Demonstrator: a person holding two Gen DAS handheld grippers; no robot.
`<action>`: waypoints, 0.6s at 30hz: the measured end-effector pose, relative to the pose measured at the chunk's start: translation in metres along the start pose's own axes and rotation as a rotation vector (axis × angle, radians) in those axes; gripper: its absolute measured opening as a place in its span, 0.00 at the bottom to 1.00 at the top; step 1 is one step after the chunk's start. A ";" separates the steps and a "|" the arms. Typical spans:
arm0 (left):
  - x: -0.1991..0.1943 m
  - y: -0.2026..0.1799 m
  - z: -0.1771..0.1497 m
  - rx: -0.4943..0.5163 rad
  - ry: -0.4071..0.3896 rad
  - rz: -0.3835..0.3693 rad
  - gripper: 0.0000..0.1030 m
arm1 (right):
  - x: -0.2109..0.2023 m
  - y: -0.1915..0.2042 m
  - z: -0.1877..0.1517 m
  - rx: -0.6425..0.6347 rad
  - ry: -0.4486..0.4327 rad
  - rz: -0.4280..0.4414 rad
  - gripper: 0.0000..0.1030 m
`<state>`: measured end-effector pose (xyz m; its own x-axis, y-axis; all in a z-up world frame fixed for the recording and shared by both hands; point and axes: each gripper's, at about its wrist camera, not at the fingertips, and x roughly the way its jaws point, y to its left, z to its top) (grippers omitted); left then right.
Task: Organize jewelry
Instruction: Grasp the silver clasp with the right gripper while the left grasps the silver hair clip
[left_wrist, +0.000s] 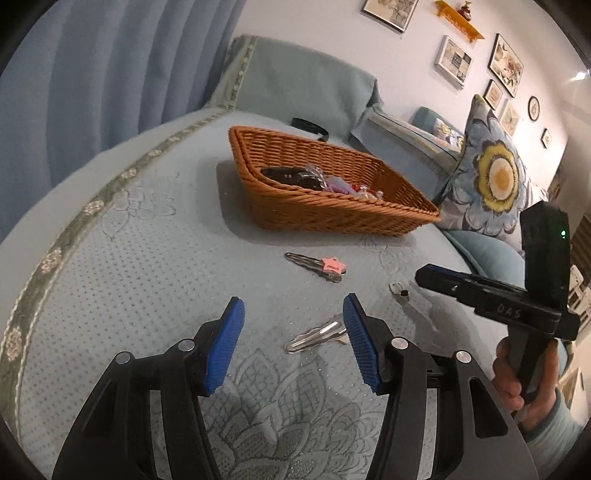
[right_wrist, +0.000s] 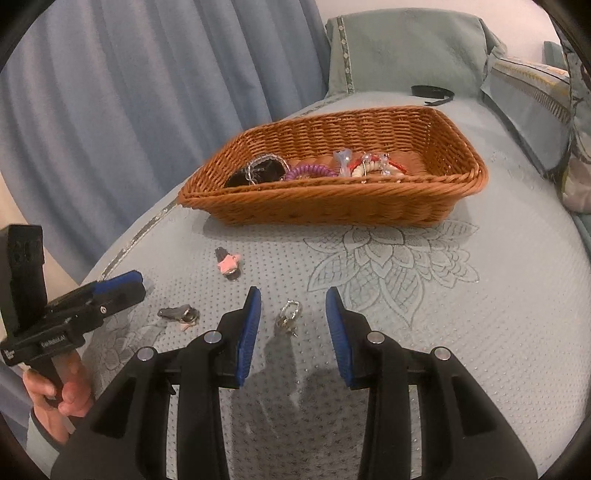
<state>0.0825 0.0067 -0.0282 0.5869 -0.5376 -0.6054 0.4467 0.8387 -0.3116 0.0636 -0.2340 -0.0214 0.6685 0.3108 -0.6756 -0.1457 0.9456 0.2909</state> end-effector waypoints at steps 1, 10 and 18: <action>0.003 0.001 0.001 -0.002 0.017 -0.004 0.51 | 0.000 0.001 -0.001 -0.001 0.003 -0.001 0.32; 0.021 -0.021 -0.011 0.100 0.162 -0.097 0.48 | 0.005 0.001 -0.003 -0.015 0.043 0.034 0.32; 0.015 -0.026 -0.019 0.061 0.153 -0.094 0.48 | 0.008 0.010 -0.007 -0.059 0.067 0.017 0.32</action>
<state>0.0673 -0.0216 -0.0429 0.4336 -0.5898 -0.6813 0.5376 0.7761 -0.3297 0.0621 -0.2212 -0.0288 0.6153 0.3304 -0.7157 -0.2003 0.9436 0.2635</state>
